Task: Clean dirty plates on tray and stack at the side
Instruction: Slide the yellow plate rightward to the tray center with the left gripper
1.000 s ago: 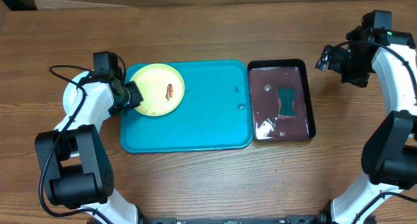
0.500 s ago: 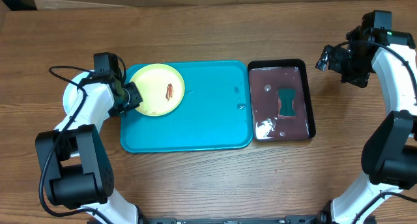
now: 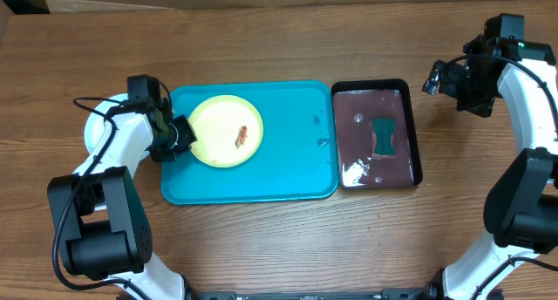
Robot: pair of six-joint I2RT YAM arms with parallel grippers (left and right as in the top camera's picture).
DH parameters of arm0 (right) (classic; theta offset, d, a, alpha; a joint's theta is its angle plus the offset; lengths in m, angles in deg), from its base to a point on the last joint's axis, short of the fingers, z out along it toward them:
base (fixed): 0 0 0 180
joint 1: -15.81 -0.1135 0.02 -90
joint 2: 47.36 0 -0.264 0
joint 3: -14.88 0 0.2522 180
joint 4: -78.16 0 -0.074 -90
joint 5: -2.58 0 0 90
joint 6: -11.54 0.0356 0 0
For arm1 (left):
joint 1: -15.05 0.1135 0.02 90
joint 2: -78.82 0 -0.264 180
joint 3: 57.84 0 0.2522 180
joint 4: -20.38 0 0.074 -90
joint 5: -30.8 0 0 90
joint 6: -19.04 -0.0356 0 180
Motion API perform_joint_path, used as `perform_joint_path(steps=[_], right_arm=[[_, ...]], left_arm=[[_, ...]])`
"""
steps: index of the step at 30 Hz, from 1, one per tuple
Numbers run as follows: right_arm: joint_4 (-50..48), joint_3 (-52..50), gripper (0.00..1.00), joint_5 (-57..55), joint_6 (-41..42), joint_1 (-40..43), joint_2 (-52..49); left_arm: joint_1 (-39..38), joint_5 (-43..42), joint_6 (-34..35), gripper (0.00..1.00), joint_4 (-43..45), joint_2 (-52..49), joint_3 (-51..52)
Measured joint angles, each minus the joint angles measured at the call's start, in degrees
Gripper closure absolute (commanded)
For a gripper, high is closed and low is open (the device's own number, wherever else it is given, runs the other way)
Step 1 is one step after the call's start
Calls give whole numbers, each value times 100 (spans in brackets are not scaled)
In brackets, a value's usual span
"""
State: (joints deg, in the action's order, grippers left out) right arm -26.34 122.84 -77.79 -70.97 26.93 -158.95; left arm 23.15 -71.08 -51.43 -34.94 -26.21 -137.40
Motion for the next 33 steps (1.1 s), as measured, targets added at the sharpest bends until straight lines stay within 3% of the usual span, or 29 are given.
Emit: perform_joint_path(steps=[8,10,12,16,22,33], right_arm=[[-4,0,0,2,-2,0,0],[0,0,0,2,-2,0,0],[-4,0,0,0,-2,2,0],[0,0,0,0,-2,0,0],[-2,0,0,0,0,0,0],[-2,0,0,0,-2,0,0]], left_arm=[[-243,-612,-2,96,-619,0,9],[-380,-660,-2,87,-636,0,11],[-553,-704,-24,71,-463,0,20],[-702,-756,-7,62,-199,0,15],[-699,-417,-48,60,20,0,-232],[-1067,173,-610,67,669,0,-345]])
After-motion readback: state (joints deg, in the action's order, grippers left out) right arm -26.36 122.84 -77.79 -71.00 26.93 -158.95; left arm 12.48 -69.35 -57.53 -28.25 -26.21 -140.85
